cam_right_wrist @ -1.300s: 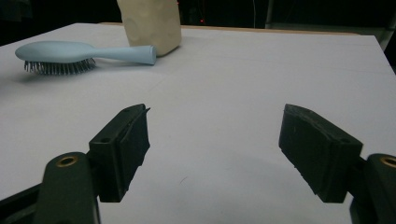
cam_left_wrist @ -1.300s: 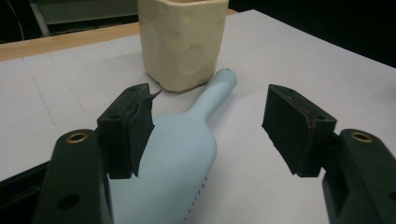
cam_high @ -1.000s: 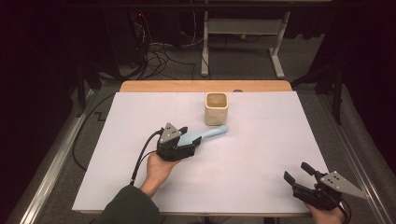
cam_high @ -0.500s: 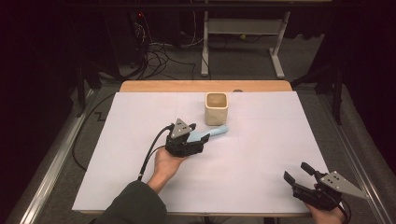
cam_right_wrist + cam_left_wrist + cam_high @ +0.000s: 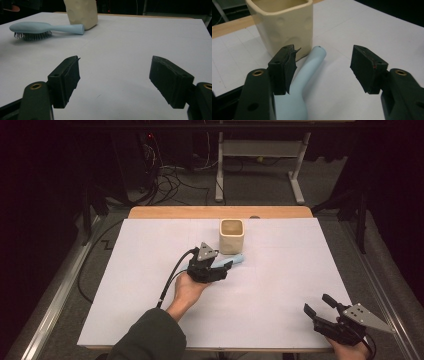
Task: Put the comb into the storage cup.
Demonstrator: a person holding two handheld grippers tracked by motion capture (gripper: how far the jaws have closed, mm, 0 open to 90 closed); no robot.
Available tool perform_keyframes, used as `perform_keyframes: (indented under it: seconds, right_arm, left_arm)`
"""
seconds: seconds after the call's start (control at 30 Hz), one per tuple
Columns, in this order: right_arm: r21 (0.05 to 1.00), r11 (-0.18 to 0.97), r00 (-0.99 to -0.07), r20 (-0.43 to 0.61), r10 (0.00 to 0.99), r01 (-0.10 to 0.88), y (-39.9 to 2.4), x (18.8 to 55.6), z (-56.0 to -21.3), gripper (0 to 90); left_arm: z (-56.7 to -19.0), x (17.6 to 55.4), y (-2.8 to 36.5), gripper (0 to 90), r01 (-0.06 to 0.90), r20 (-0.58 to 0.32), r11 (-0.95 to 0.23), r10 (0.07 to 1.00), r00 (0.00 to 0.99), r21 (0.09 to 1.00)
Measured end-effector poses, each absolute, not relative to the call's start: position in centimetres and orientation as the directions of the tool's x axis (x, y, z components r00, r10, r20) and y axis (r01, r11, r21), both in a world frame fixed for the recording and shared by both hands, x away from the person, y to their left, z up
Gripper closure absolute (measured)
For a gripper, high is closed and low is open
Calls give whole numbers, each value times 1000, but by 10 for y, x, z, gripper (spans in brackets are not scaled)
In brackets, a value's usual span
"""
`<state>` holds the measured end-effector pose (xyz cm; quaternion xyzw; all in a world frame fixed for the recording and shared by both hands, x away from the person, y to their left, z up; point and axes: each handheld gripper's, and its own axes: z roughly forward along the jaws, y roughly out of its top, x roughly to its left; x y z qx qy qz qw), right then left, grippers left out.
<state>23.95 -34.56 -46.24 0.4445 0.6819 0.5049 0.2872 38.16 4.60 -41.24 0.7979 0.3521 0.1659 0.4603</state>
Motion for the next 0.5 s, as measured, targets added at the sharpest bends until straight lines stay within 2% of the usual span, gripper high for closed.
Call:
perform_keyframes:
  seconds: [0.3, 0.5]
  right_arm:
    - [944, 96, -442, 57, 895, 316, -346, 239, -462, 249]
    - [944, 98, -444, 55, 894, 314, -346, 239, -462, 249]
  left_arm:
    - [-403, 394, 36, 387, 456, -45, -364, 740, 671, 812]
    - [-403, 399, 38, 442, 503, -59, -363, 763, 643, 784]
